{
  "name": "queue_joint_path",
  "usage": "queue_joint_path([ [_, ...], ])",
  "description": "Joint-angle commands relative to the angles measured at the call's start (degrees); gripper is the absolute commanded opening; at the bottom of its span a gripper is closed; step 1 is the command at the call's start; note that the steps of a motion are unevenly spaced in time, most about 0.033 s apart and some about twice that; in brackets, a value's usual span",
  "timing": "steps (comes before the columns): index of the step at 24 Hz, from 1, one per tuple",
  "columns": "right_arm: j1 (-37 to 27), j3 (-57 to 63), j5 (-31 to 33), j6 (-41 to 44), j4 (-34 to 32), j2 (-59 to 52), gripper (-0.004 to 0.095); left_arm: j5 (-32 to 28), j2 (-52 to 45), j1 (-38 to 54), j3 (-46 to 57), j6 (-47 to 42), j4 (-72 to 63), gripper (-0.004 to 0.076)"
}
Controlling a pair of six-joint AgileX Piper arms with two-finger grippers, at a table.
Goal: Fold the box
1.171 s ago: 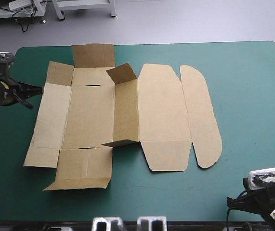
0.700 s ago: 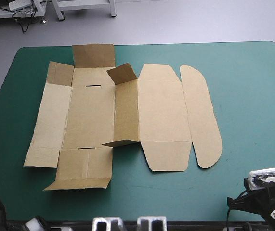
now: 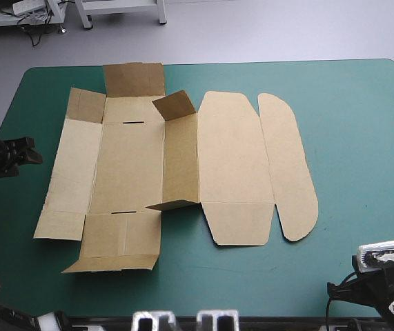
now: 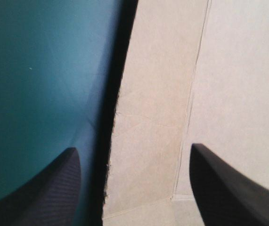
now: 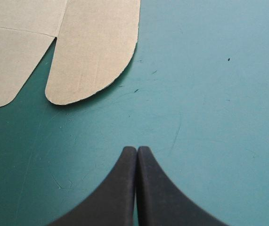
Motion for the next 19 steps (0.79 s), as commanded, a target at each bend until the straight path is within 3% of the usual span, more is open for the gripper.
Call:
queue_joint_path([
  [1,0.1,-1.7,-3.3,-0.2,-0.2,0.7,-0.002,2.8,-0.6,-1.8,2.5,5.1,-2.5,0.0398],
  [14,0.1,-1.7,-3.0,-0.2,-0.3,0.7,-0.002,-2.8,2.8,-2.0,10.3,7.9,0.3,0.0383],
  [19,0.1,-1.7,-3.0,-0.2,-0.3,0.7,-0.002,-1.7,4.6,-2.1,10.4,13.8,-9.0,0.0383],
])
